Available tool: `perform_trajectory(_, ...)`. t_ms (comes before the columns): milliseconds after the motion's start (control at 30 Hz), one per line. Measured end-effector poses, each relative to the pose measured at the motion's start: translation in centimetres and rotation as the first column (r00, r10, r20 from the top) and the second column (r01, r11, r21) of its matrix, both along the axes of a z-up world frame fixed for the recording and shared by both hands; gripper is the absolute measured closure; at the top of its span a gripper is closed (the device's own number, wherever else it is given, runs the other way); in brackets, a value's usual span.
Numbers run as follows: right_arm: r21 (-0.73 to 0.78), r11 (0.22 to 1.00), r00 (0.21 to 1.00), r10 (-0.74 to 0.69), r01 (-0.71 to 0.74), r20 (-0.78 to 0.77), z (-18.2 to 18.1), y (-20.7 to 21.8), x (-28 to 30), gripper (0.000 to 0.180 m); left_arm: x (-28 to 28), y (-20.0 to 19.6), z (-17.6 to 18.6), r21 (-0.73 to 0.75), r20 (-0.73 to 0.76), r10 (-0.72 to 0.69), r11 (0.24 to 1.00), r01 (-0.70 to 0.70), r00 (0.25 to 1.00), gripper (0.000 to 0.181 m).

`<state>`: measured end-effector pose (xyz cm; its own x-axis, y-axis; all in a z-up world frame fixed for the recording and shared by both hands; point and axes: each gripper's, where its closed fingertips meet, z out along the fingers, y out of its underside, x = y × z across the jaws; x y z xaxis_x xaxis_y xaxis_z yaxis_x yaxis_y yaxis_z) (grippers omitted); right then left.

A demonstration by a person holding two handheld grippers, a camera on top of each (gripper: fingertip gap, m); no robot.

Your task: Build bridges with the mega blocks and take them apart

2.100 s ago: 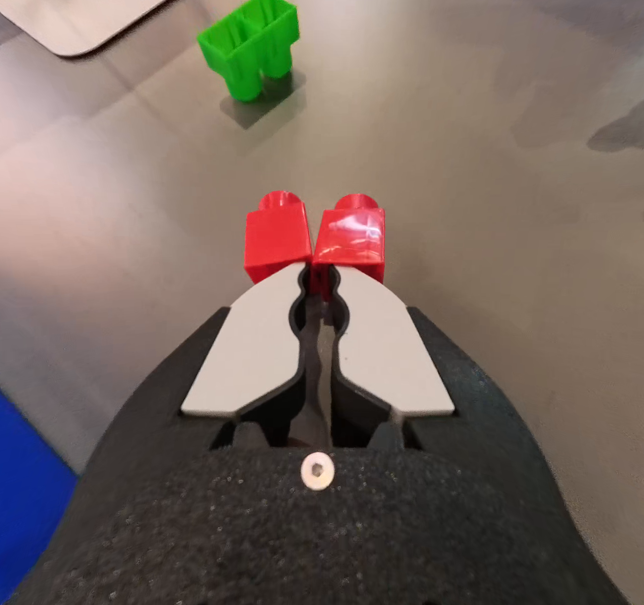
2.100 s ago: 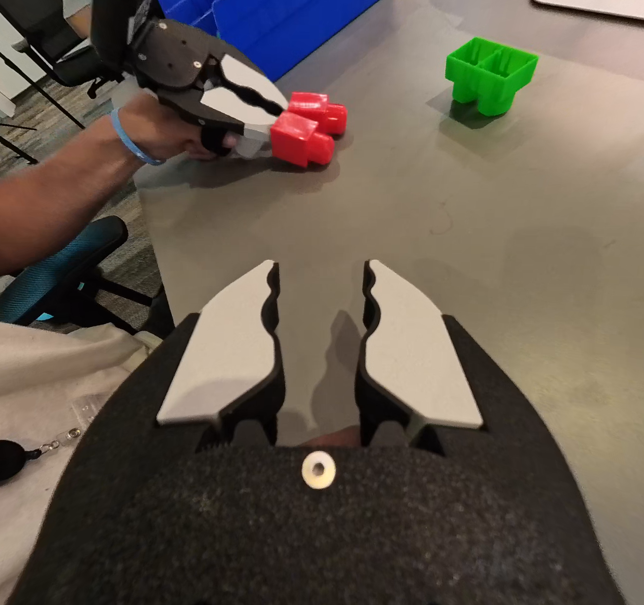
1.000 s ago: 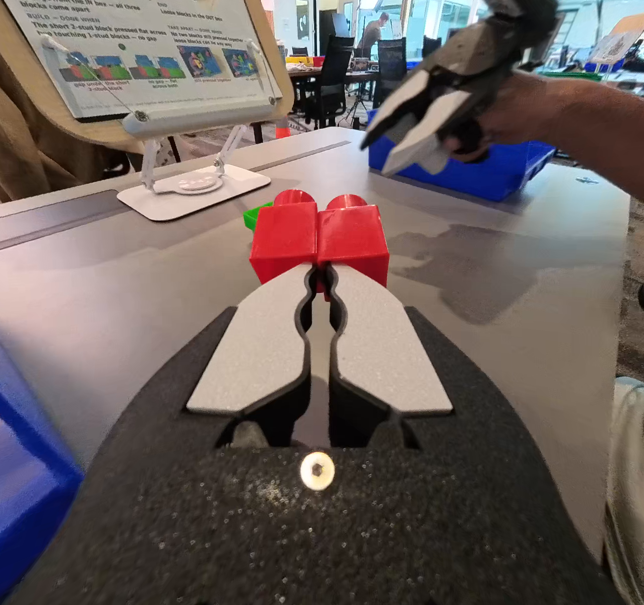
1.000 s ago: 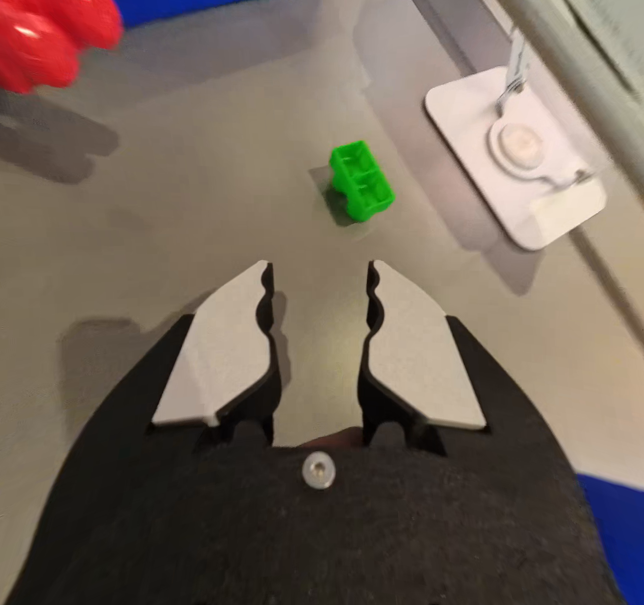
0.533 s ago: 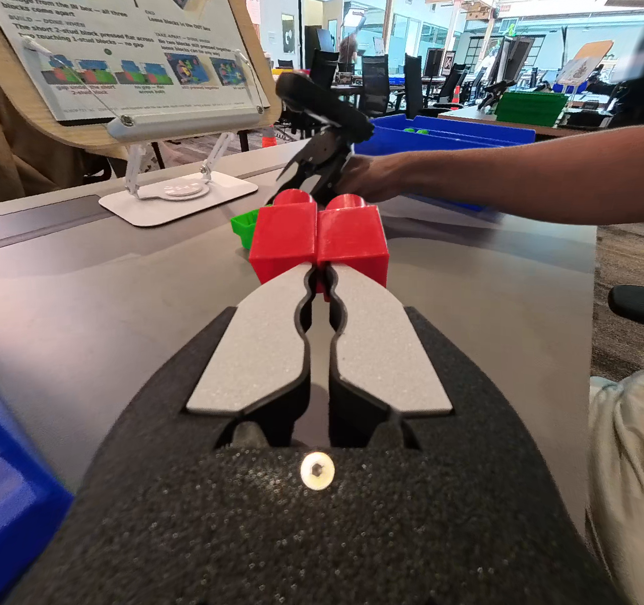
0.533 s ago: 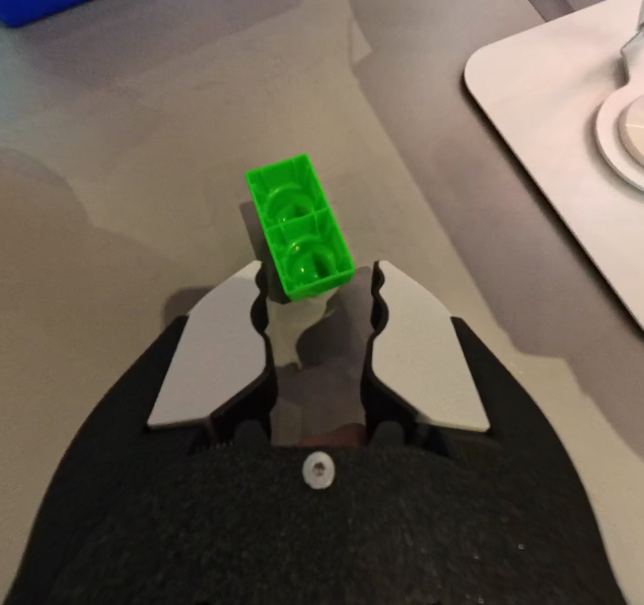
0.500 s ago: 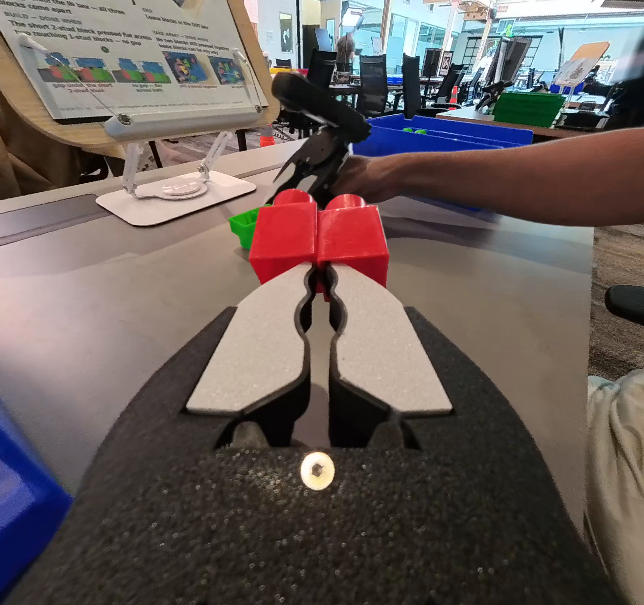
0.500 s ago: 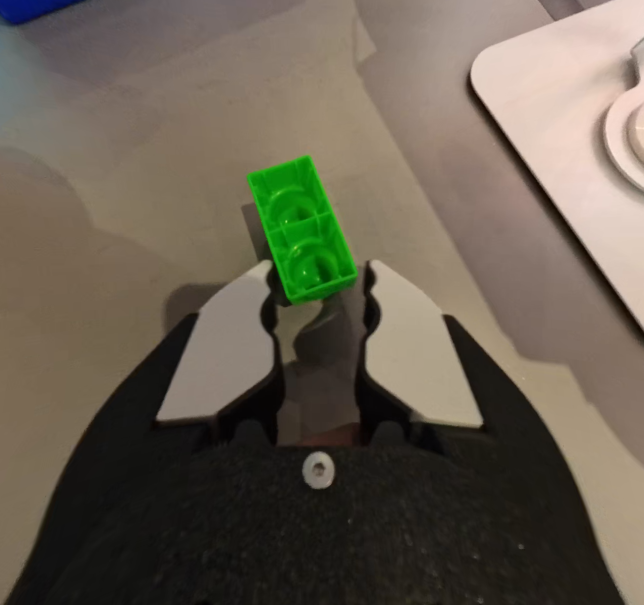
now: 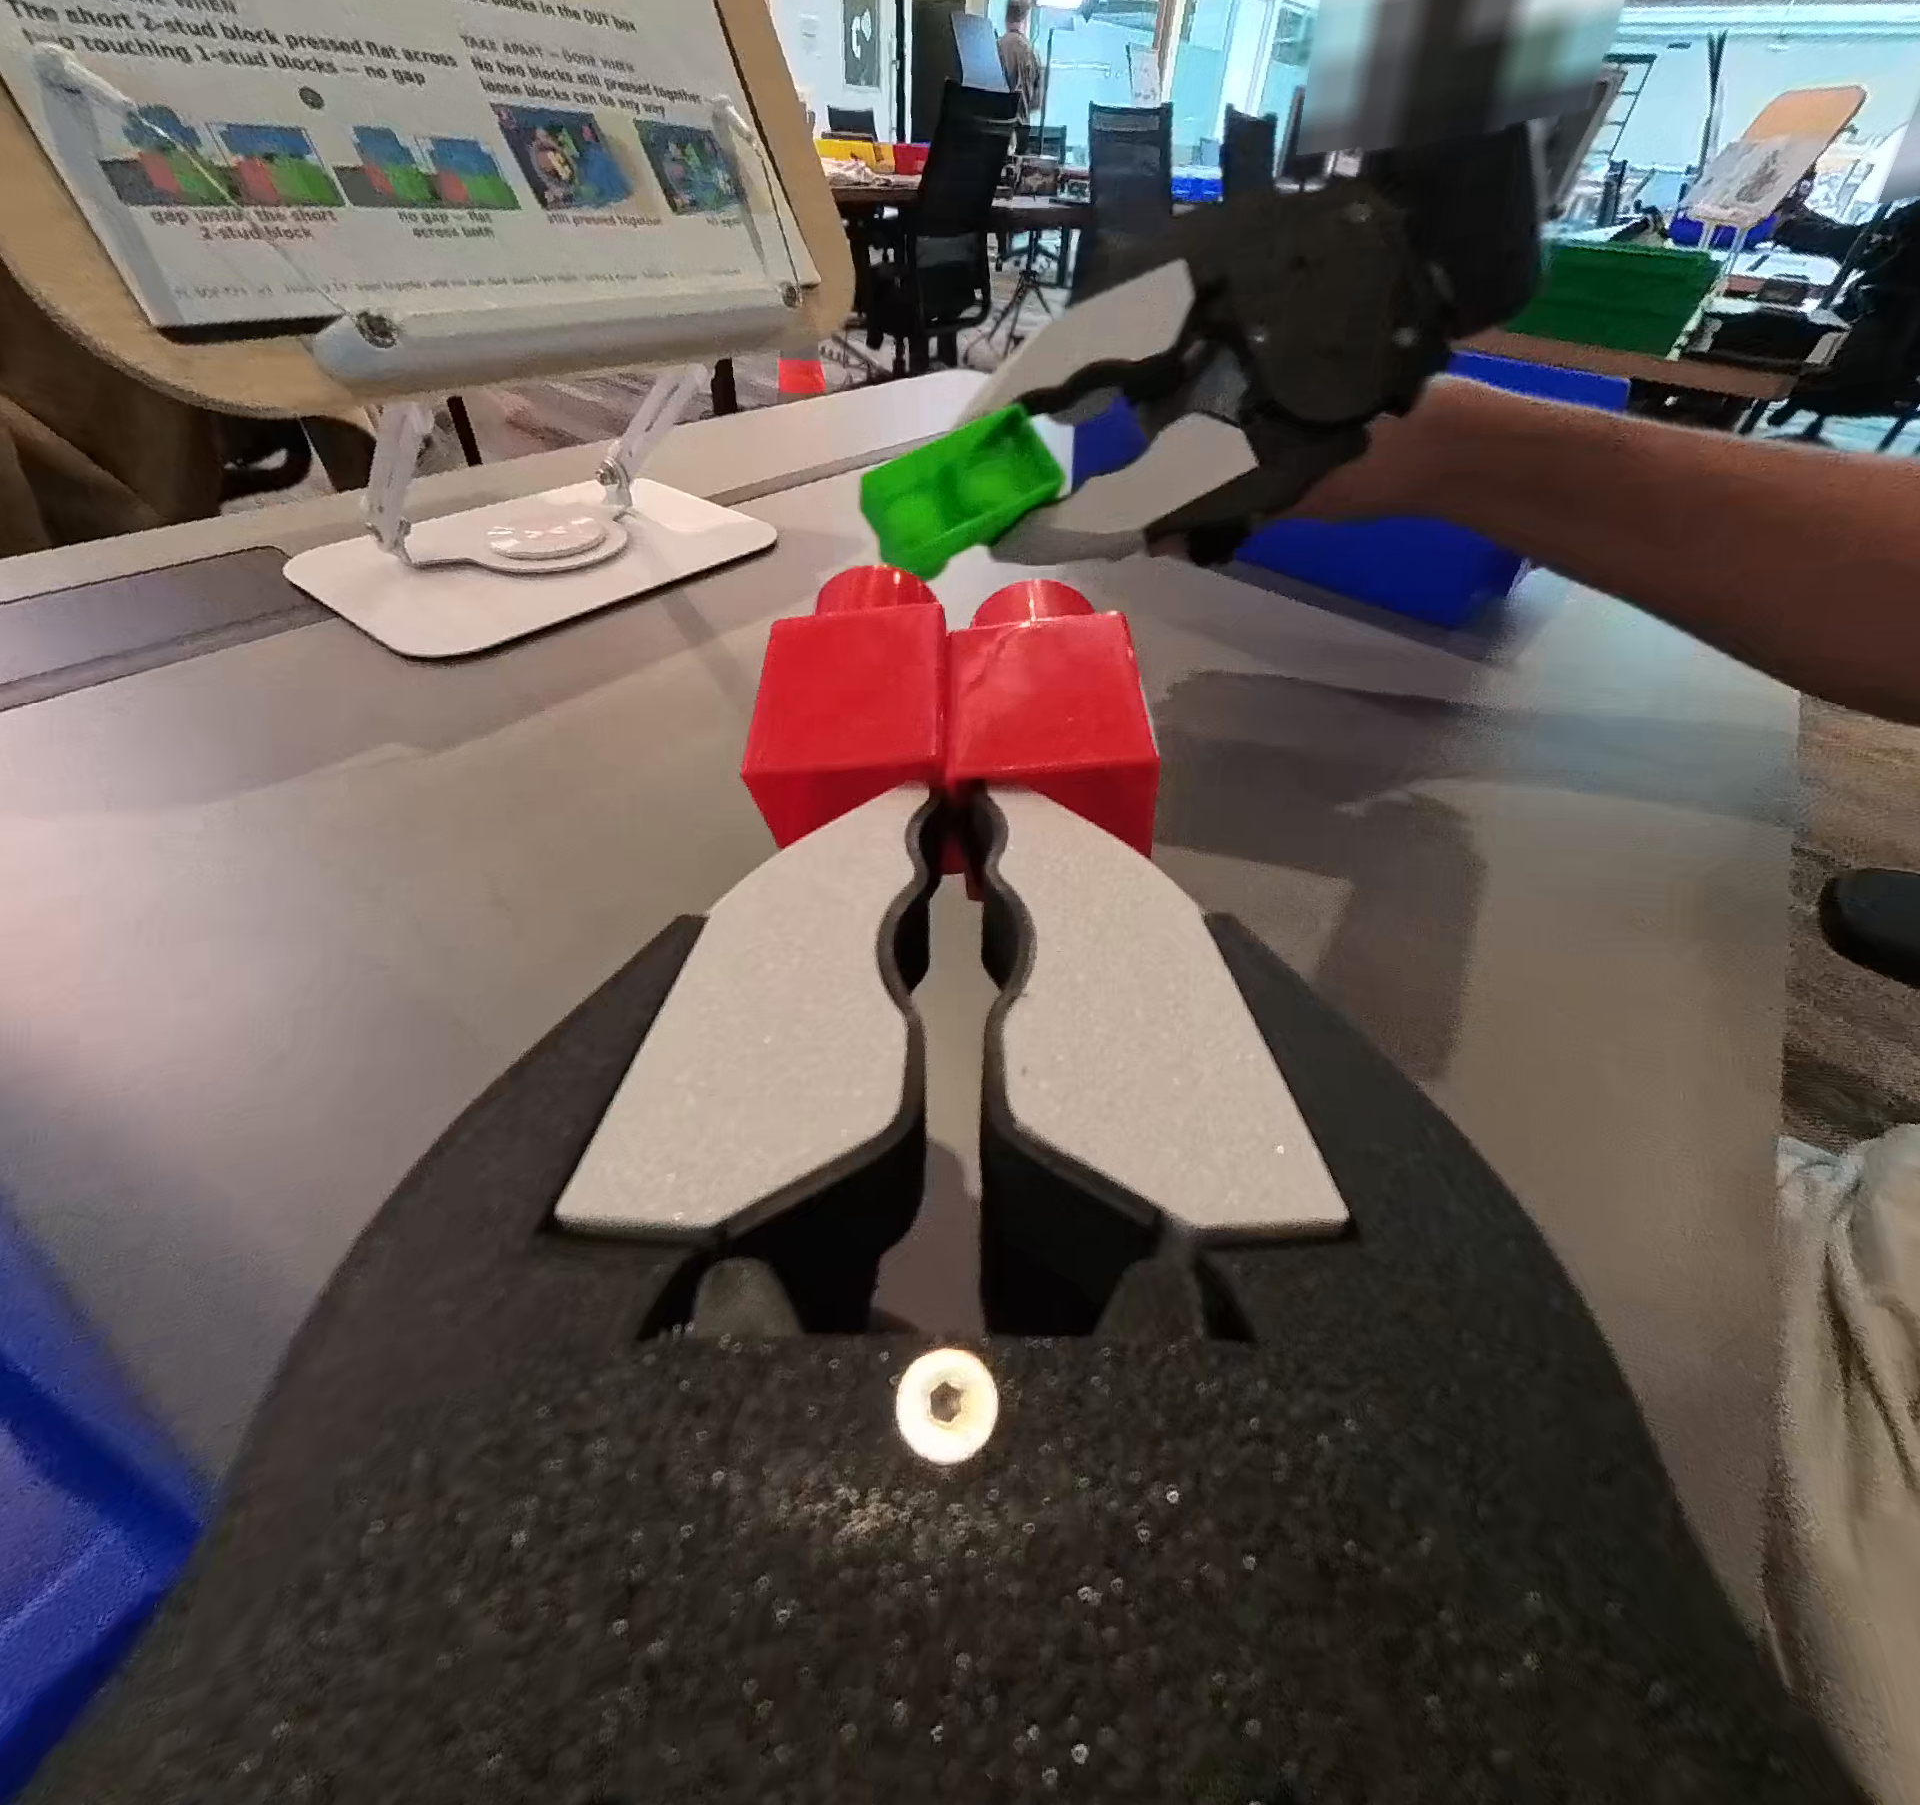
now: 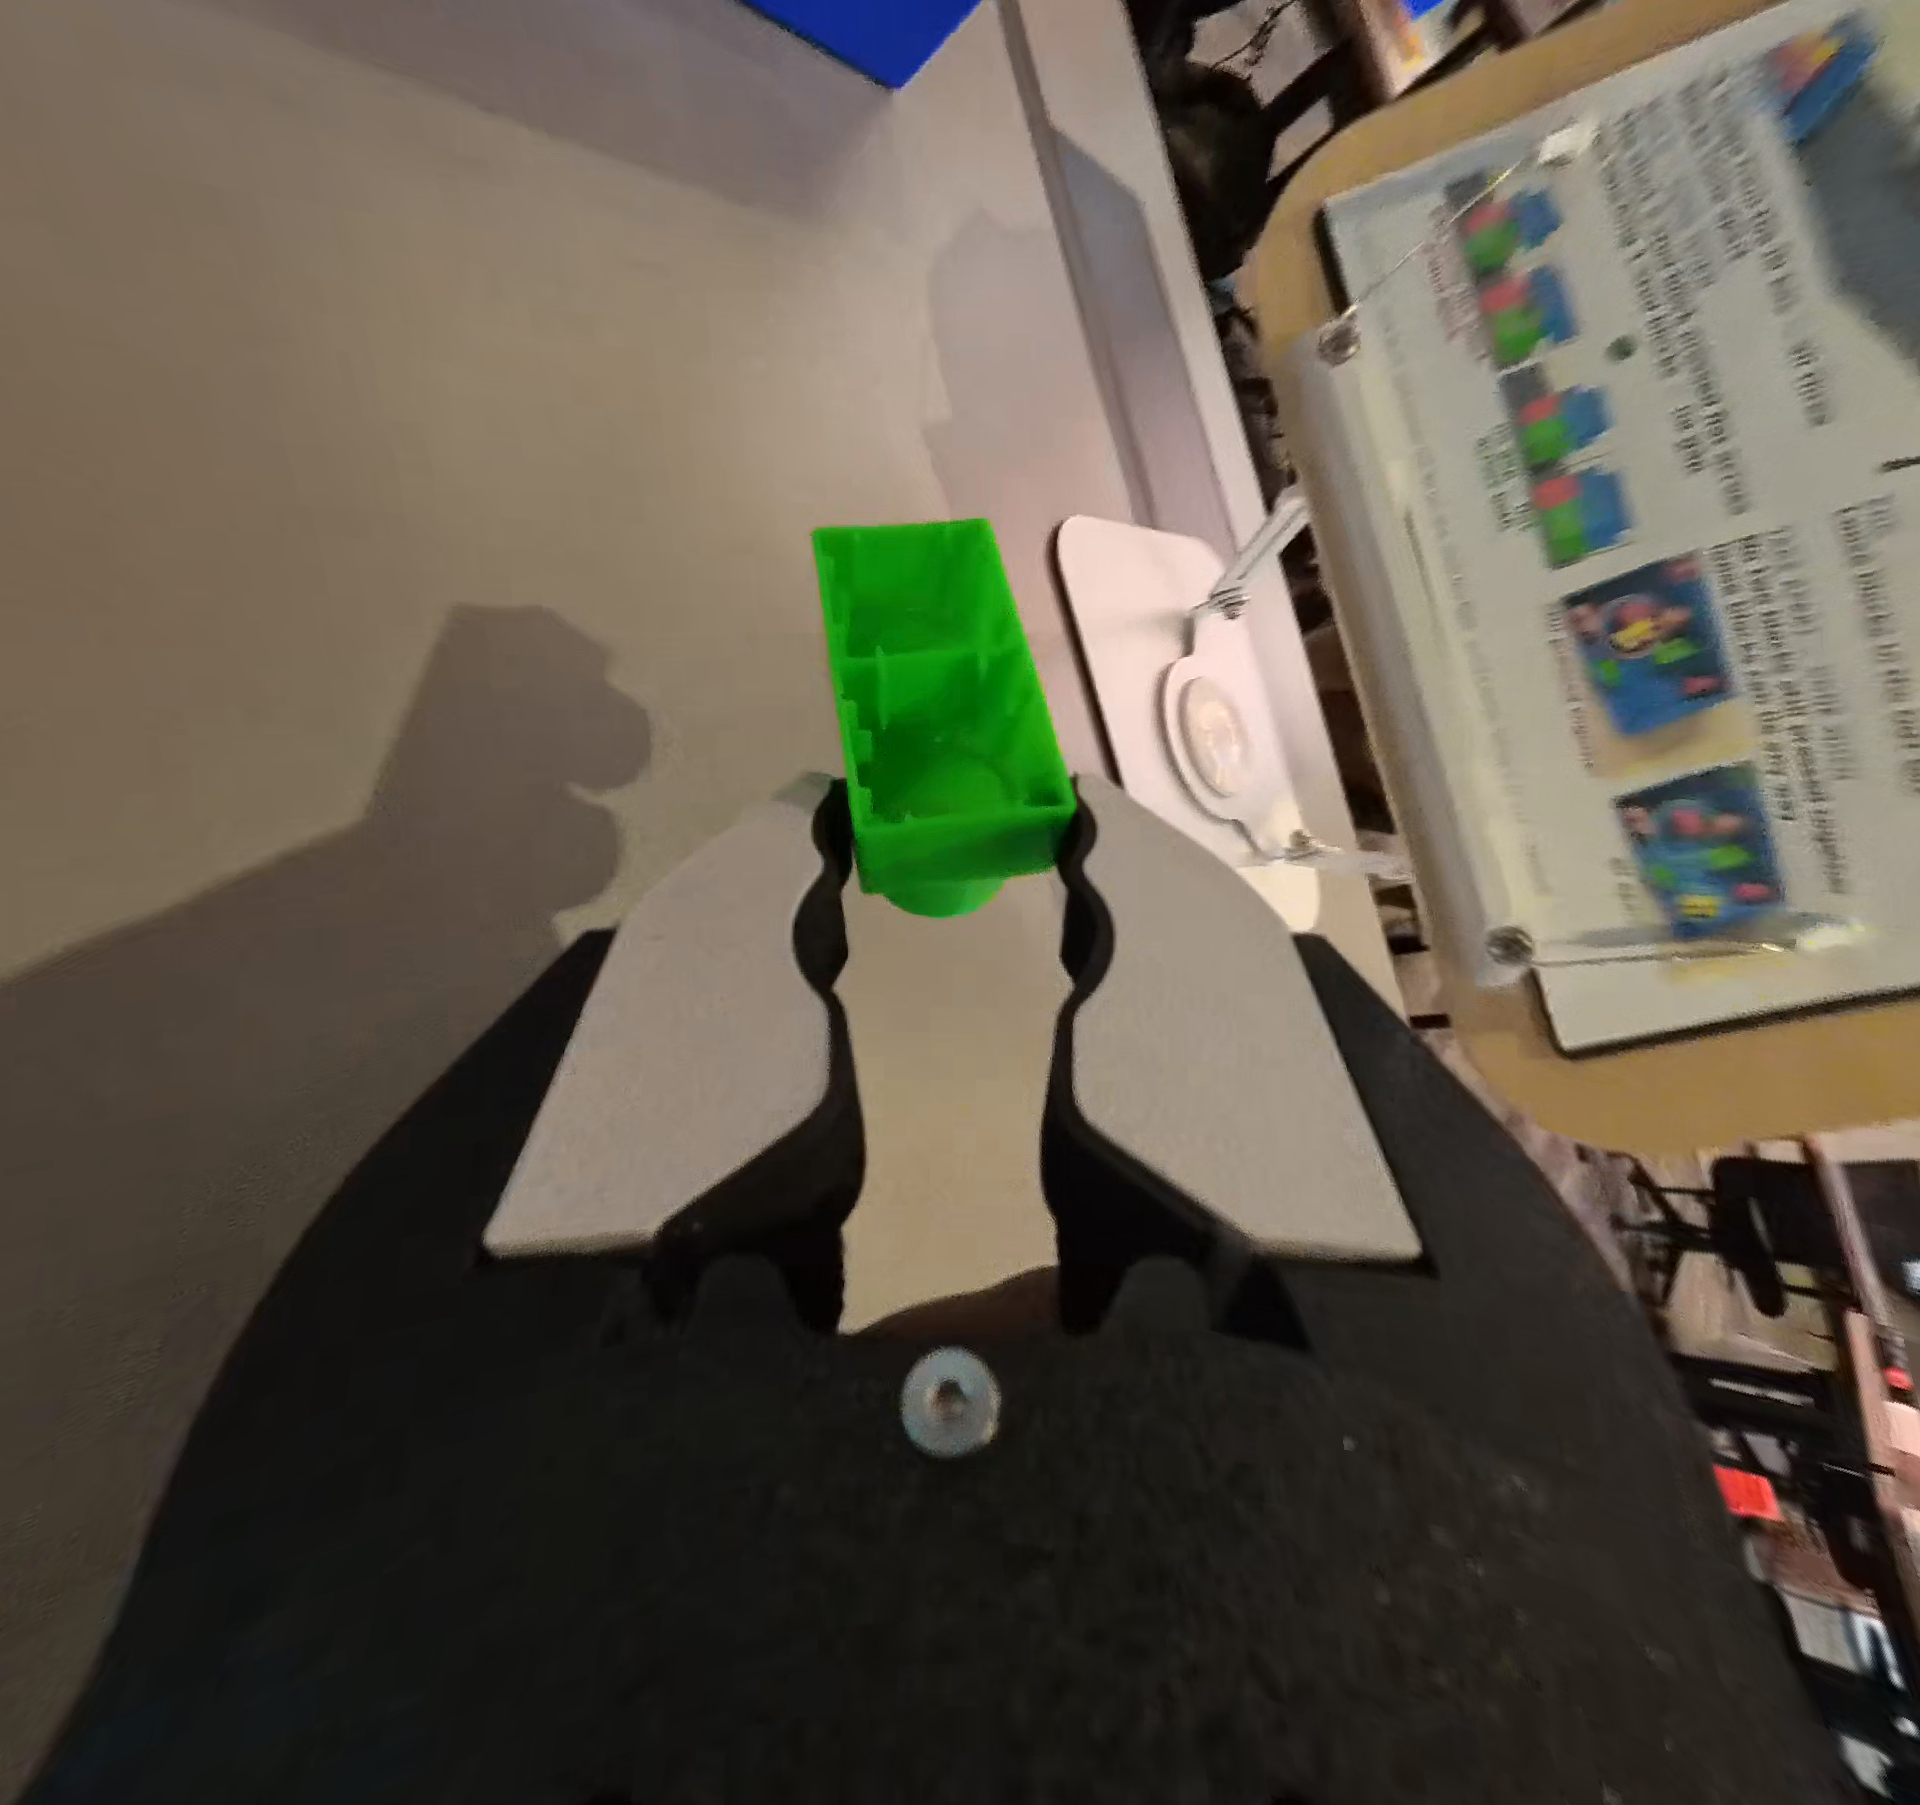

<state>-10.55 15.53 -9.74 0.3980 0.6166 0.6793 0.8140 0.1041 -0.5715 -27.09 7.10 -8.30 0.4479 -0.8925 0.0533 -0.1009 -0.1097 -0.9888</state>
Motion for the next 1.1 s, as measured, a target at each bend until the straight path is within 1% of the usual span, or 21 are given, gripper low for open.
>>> perform_trajectory(100, 0.058, 0.998, 1.000, -0.013, 0.014, -0.014, 0.5, -1.9, 0.5, 0.142, 0.4, 0.0, 0.3, -0.013, -0.001, -0.018, 1.000, 0.018, 1.000, 0.177)
perform_trajectory(233, 0.108, 0.993, 0.999, -0.042, 0.040, 0.017, -0.3, -3.7, 1.4, 0.142, 0.9, -0.4, 0.2, -0.010, -0.023, -0.040, 0.999, 0.040, 0.999, 0.177)
perform_trajectory(333, 0.082, 0.994, 0.997, -0.068, 0.066, 0.025, -1.2, -4.7, 1.8, 0.142, 1.1, -0.7, -0.1, 0.003, -0.047, -0.046, 0.999, 0.047, 0.998, 0.177)
perform_trajectory(433, 0.000, 0.994, 0.993, -0.108, 0.108, 0.039, -2.7, -5.5, 2.3, 0.142, 1.2, -0.9, -0.5, 0.009, -0.070, -0.048, 0.999, 0.048, 0.996, 0.177)
perform_trajectory(500, -0.018, 0.992, 0.991, -0.123, 0.124, 0.046, -3.3, -6.0, 2.3, 0.142, 1.2, -0.9, -0.7, 0.007, -0.076, -0.052, 0.999, 0.052, 0.996, 0.177)
perform_trajectory(567, -0.085, 0.987, 0.991, -0.135, 0.135, 0.013, -4.1, -6.7, 1.9, 0.142, 1.2, -0.8, -1.0, 0.003, -0.079, -0.052, 0.999, 0.052, 0.995, 0.177)
perform_trajectory(600, -0.090, 0.986, 0.990, -0.141, 0.142, 0.012, -4.3, -6.9, 1.8, 0.142, 1.2, -0.8, -1.1, 0.001, -0.082, -0.053, 0.999, 0.053, 0.995, 0.177)
perform_trajectory(733, -0.032, 0.984, 0.975, -0.171, 0.177, 0.146, -5.3, -7.3, 2.5, 0.141, 1.3, -0.8, -1.5, -0.010, -0.087, -0.059, 0.998, 0.058, 0.994, 0.177)
perform_trajectory(900, -0.056, 0.982, 0.958, -0.163, 0.181, 0.238, -6.5, -8.1, 2.4, 0.141, 1.6, -0.9, -1.9, -0.016, -0.099, -0.069, 0.998, 0.068, 0.993, 0.177)
perform_trajectory(967, -0.079, 0.979, 0.959, -0.164, 0.186, 0.232, -6.7, -8.5, 2.2, 0.141, 1.6, -0.9, -2.1, -0.017, -0.104, -0.072, 0.997, 0.070, 0.992, 0.177)
perform_trajectory(1100, -0.182, 0.967, 0.973, -0.147, 0.180, 0.179, -7.7, -9.7, 1.8, 0.141, 1.7, -1.0, -2.3, -0.021, -0.111, -0.077, 0.997, 0.075, 0.991, 0.177)
